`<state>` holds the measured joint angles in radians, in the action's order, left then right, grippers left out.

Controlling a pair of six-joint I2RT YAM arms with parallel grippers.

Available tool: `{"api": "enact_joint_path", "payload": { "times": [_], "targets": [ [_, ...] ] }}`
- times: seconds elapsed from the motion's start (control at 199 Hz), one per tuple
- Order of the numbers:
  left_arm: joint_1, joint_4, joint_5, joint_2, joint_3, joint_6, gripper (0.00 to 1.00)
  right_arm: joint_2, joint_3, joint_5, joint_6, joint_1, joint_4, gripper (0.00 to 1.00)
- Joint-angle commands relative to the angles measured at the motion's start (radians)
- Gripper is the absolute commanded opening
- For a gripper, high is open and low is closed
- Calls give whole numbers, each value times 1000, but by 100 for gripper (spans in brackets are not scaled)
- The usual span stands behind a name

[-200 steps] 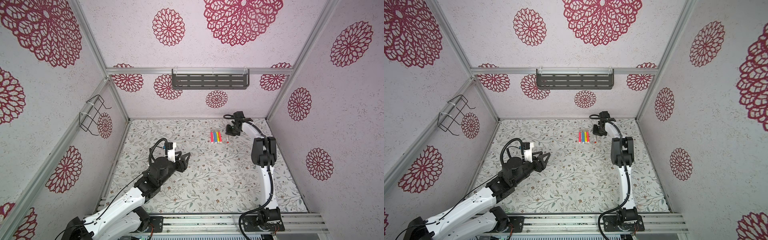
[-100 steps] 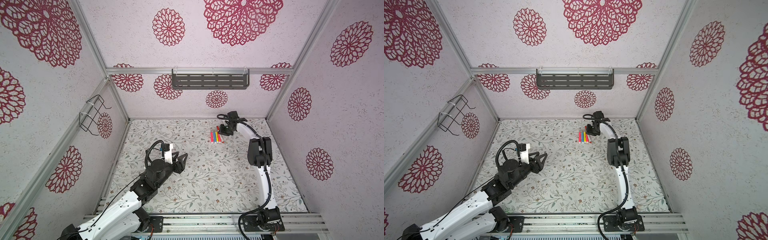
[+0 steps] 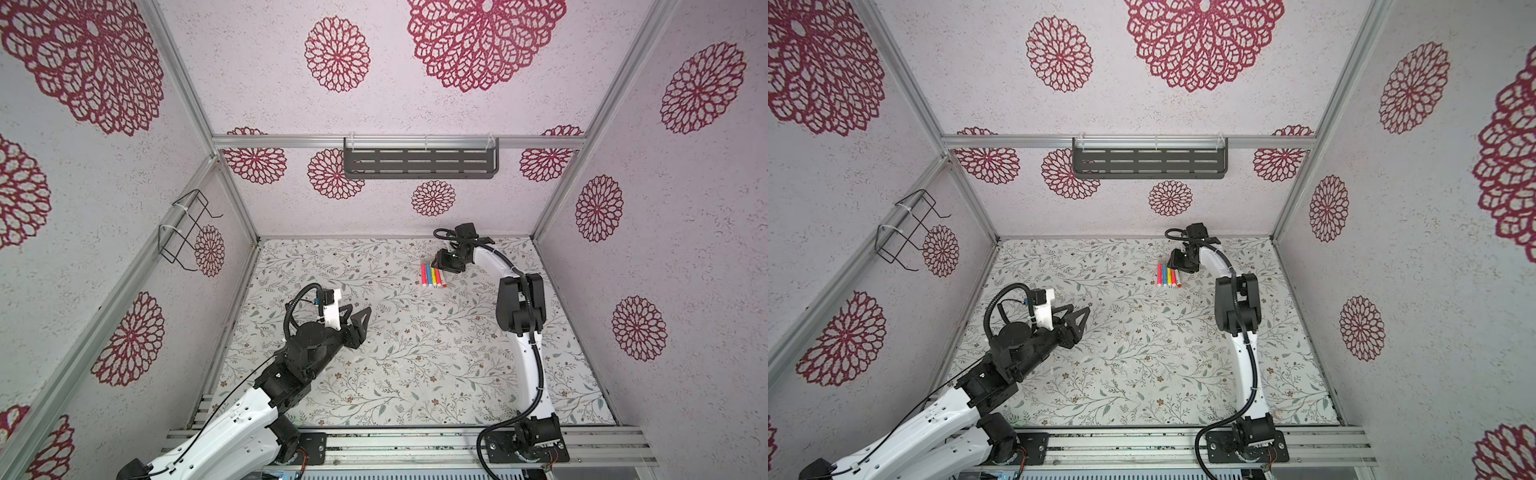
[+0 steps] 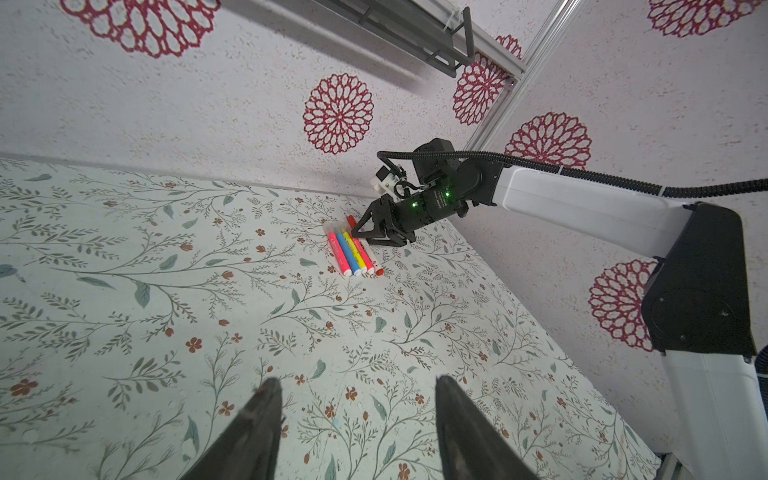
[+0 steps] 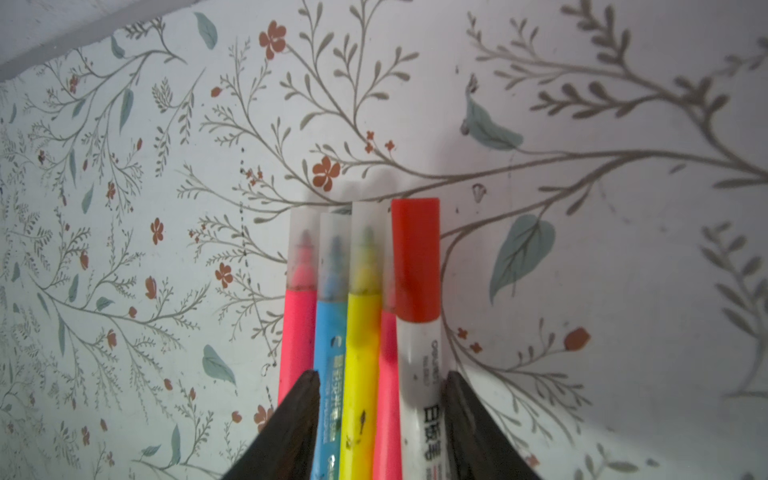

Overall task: Insert the pens into the pen caps
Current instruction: 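Lay the marker beside the highlighters and open the right gripper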

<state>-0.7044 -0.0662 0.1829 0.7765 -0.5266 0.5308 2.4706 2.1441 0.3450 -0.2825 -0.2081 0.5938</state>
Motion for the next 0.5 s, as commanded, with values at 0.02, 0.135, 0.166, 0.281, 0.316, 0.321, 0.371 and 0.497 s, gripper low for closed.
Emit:
{"api": "enact_joint_path", "payload": {
  "times": [0.02,0.135,0.166,0.281,0.316,0.321,0.371,0.497],
  "targets": [
    [2,15,24,-16,10,-7,61,-133,-11,44,-5,3,-33,56],
    [2,21,28,-20,8,-8,61,-195,-54,51,-2,3,-59,60],
    [2,23,30,-21,8,-8,61,-212,-67,50,-3,4,-65,62],
    [2,26,39,-24,11,-9,62,-275,-116,54,-1,7,-81,67],
    [4,25,41,-26,12,-10,62,-302,-140,55,-2,7,-93,67],
    [3,25,42,-26,13,-10,62,-306,-145,55,-3,7,-95,67],
    [3,25,47,-27,14,-12,62,-352,-197,49,-2,8,-120,67],
    [4,24,56,-29,15,-15,62,-461,-333,15,-6,17,-177,66]
  ]
}}
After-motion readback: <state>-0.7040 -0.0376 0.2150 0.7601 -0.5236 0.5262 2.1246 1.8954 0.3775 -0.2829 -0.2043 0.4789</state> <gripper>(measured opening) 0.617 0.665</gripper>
